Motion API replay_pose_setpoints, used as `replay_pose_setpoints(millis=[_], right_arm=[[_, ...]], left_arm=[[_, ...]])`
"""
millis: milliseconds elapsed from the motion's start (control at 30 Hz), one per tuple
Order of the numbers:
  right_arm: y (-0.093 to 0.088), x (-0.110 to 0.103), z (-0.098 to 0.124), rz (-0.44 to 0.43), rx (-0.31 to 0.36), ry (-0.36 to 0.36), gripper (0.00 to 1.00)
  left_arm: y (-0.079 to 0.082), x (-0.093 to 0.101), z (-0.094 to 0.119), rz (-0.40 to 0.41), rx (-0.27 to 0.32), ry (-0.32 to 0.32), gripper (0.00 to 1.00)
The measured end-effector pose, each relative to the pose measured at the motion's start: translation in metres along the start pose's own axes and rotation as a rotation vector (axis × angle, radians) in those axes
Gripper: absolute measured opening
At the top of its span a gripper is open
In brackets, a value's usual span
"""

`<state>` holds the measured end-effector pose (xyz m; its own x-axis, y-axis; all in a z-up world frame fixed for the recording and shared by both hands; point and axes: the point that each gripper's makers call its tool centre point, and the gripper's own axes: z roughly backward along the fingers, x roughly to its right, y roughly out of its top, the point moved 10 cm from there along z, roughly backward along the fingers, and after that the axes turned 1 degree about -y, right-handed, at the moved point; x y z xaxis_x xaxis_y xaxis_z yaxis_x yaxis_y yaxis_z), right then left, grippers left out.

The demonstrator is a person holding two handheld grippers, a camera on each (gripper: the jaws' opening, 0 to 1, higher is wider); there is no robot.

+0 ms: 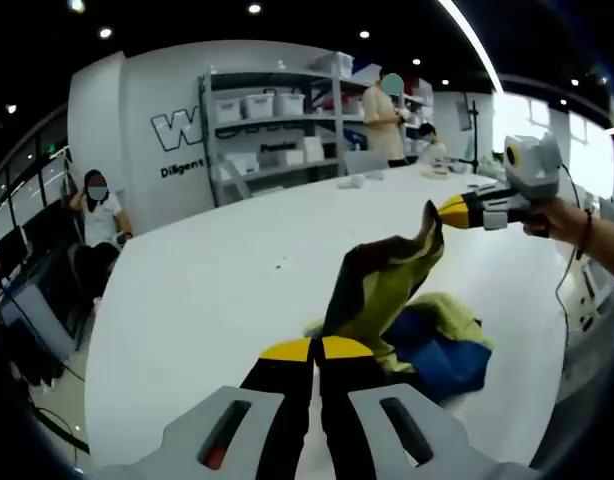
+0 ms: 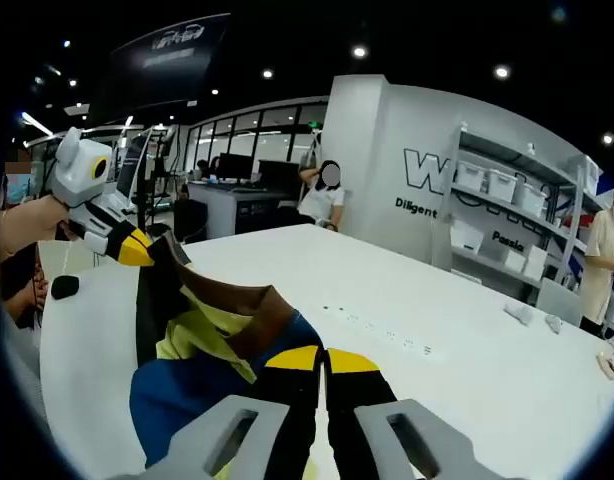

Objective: Fold the garment on the visible template until the final outline fits inside the template.

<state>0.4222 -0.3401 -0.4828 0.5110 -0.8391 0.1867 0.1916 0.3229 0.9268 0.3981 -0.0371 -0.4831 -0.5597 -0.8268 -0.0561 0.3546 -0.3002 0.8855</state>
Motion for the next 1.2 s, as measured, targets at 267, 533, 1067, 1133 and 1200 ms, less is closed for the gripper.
replay_pose_setpoints(millis=[267, 533, 1067, 1133, 1200], right_arm=[[0.007, 0.014, -0.021, 0.011, -0.02, -0.005, 0.0], [0.008, 0.025, -0.053, -0.016, -0.054, -0.002, 0.0], [-0.032, 0.05, -0.109, -0.099, -0.183, -0.052, 0.0], [-0.037, 0.051, -0.114, -0.126, -0.194, -0.043, 0.0], [-0.042, 0.054, -0.12, -0.136, -0.196, -0.046, 0.0]], left_arm=[[0.007, -0.013, -0.02, 0.029, -0.006, -0.013, 0.0], [0.01, -0.029, -0.047, 0.07, -0.038, -0.011, 0.0], [-0.001, -0.045, -0.112, 0.039, -0.143, 0.023, 0.0], [-0.001, -0.045, -0.119, 0.039, -0.154, 0.025, 0.0], [-0.003, -0.045, -0.127, 0.042, -0.165, 0.017, 0.0]])
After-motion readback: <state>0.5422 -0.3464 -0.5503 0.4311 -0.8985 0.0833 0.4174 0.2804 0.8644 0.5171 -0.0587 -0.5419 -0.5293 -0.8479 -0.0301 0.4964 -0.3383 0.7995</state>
